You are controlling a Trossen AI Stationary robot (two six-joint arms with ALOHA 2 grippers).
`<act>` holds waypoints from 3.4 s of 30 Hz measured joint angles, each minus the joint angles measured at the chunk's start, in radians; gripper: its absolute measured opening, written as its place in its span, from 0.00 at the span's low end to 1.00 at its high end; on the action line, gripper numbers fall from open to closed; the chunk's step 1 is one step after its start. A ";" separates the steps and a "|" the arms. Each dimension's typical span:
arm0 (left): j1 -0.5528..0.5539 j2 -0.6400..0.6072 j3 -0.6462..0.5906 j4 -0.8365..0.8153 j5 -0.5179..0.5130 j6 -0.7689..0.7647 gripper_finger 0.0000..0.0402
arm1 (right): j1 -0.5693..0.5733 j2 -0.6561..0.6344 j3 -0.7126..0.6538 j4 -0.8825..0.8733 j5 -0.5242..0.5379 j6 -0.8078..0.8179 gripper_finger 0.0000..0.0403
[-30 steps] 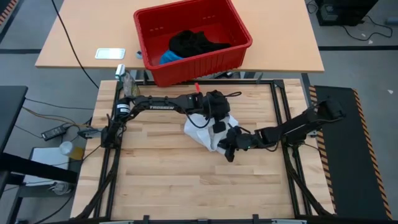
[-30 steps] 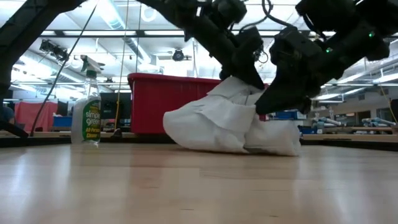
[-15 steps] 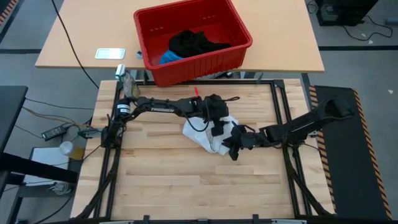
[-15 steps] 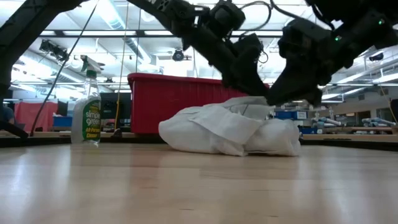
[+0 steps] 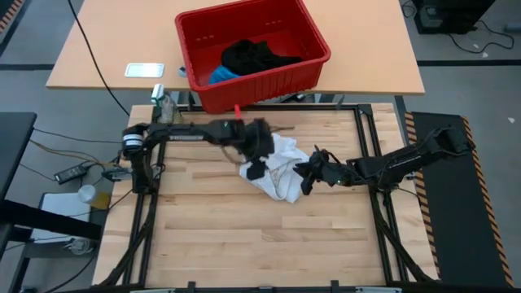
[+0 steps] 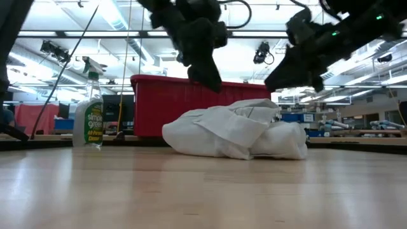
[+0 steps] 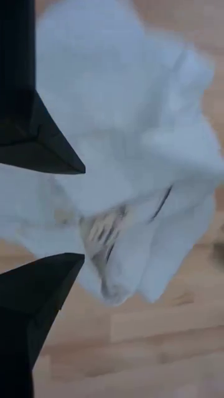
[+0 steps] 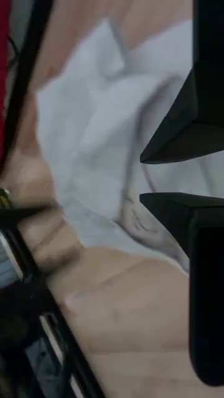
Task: Fold laundry
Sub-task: Fold the white polo shirt, then fold the black shirt
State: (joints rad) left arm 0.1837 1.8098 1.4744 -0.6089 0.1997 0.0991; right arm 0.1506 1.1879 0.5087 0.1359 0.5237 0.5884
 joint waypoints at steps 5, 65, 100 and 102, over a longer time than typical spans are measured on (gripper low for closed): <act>-0.072 -0.120 -0.258 0.293 -0.176 -0.058 0.49 | -0.108 0.064 -0.001 0.130 -0.107 -0.105 0.23; -0.290 -0.805 -0.810 0.507 -0.538 -0.704 0.45 | -0.250 0.709 0.671 0.047 -0.481 -0.477 0.20; 0.280 -0.463 -0.187 0.151 -0.231 -0.526 0.45 | -0.482 0.110 0.532 -0.377 -0.491 -0.199 0.19; 0.354 -0.369 -0.094 0.149 -0.227 -0.518 0.45 | -0.473 0.105 0.538 -0.346 -0.521 -0.178 0.19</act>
State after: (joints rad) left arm 0.5379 1.4406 1.3807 -0.4601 -0.0274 -0.4193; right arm -0.3221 1.2932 1.0469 -0.2096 0.0026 0.4100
